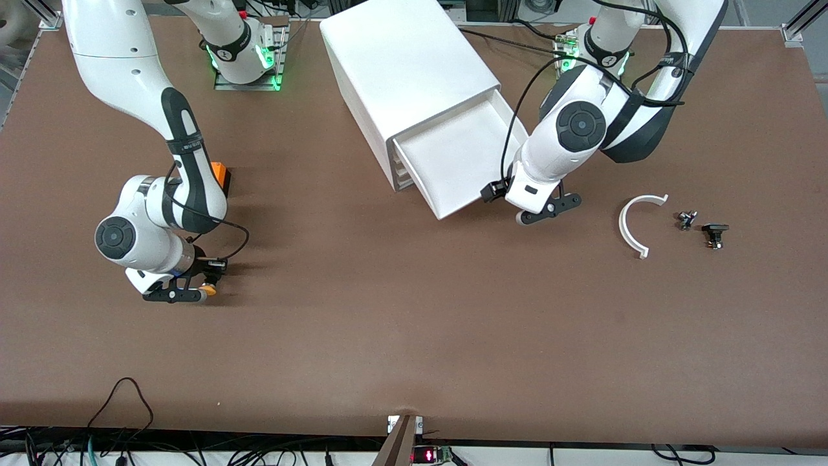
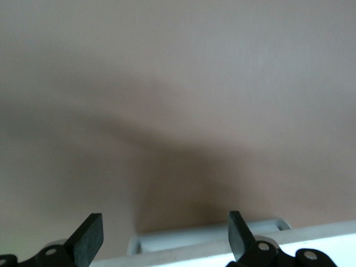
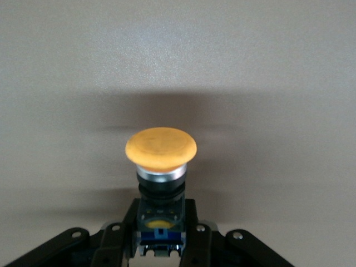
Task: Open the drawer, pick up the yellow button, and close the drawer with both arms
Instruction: 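Push the drawer shut with the left gripper while the right gripper carries the button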
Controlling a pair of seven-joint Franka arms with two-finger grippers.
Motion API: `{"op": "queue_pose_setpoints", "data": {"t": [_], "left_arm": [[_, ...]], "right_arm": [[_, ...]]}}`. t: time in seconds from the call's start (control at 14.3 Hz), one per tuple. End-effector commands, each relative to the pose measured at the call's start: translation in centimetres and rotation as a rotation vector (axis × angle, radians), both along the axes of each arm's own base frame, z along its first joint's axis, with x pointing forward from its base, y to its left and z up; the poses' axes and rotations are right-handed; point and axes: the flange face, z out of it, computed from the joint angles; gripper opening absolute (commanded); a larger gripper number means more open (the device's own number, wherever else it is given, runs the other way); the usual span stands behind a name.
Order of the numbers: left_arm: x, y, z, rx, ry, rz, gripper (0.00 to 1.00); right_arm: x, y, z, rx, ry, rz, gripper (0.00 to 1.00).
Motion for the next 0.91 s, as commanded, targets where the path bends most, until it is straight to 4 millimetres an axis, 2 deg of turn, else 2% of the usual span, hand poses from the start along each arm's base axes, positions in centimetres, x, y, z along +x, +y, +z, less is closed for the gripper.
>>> {"op": "queue_pose_setpoints", "data": {"t": [0.0,0.07,0.14,0.42,0.63,0.84], "left_arm": [[-1.4,-1.2,-0.6,-0.085,0.165,0.042,0.99],[-1.7,-1.4,-0.9,-0.097,0.202,0.048,0.99],[-1.8,-1.7,-0.9,-0.124,0.234,0.067,0.99],[-3.3,-2.6,-1.2,-0.182,0.390,0.102,0.99],[-4.6,-4.1,-1.4,-0.182,0.420,0.066,0.99],[-4.9,-4.5,-1.5,-0.193,0.434,0.067,0.99]], "right_arm": [[0.1,0.0,0.4,0.018,-0.015,-0.008,0.82],[0.2,0.1,0.6,0.019,-0.019,-0.005,0.91],[0.4,0.2,1.0,0.022,-0.027,-0.004,0.94],[0.9,1.2,3.8,0.034,-0.061,0.008,0.98],[1.1,1.6,6.9,0.053,-0.091,0.016,0.99],[0.6,2.4,11.5,0.083,-0.095,0.027,0.99]]}}
